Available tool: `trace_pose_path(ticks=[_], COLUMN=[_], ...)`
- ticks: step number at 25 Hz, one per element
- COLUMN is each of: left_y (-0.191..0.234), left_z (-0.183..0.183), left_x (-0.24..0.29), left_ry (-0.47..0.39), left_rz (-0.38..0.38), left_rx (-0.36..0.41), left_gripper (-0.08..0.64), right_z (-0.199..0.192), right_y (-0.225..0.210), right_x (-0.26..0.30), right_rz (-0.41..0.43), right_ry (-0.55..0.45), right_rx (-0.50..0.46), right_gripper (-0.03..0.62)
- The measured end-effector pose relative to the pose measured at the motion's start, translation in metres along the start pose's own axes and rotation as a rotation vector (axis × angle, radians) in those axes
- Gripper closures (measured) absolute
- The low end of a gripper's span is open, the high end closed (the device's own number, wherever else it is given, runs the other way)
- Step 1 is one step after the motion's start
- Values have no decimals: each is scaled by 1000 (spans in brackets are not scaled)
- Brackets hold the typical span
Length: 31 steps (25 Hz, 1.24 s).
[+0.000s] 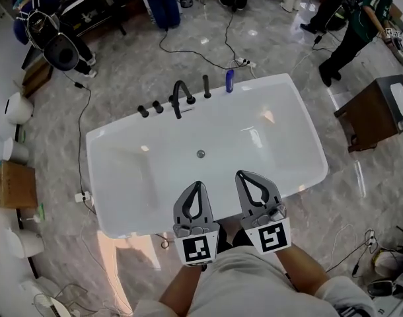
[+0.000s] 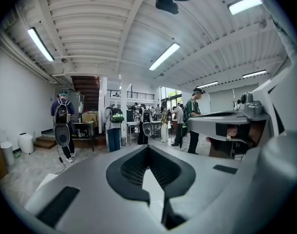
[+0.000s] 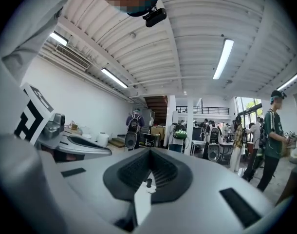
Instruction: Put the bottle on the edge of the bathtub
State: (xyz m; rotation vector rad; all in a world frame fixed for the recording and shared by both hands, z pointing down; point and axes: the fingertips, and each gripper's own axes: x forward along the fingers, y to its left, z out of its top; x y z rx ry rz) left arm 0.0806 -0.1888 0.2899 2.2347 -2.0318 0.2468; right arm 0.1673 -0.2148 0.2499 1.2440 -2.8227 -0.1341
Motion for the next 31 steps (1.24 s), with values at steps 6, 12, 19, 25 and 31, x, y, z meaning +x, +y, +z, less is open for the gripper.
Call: trace_pose_path(ticks=[6,12,19,25,31], left_y=[-5,-10,-9,-8,-18], left_z=[16,26,24,29,29], left_x=[-2,-2,-5,-11,-17], left_ry=[-46,-66,-58,-80,-76], left_rz=[4,-1,-12,-18,-36], left_rx=[-20,2,-10,-3,-4], left_gripper=[551,551,551,551,551], right_z=[14,23,29,29,31], right_y=[-2,-10,-1,6,6], right_x=[-1,-3,-4,-8,-16], right_rz=[9,-12,7,12,13], right_ry=[-18,-40,-53,-53,-47], right_rx=[0,15,21,18,15], right_gripper=[588,587,588,586,586])
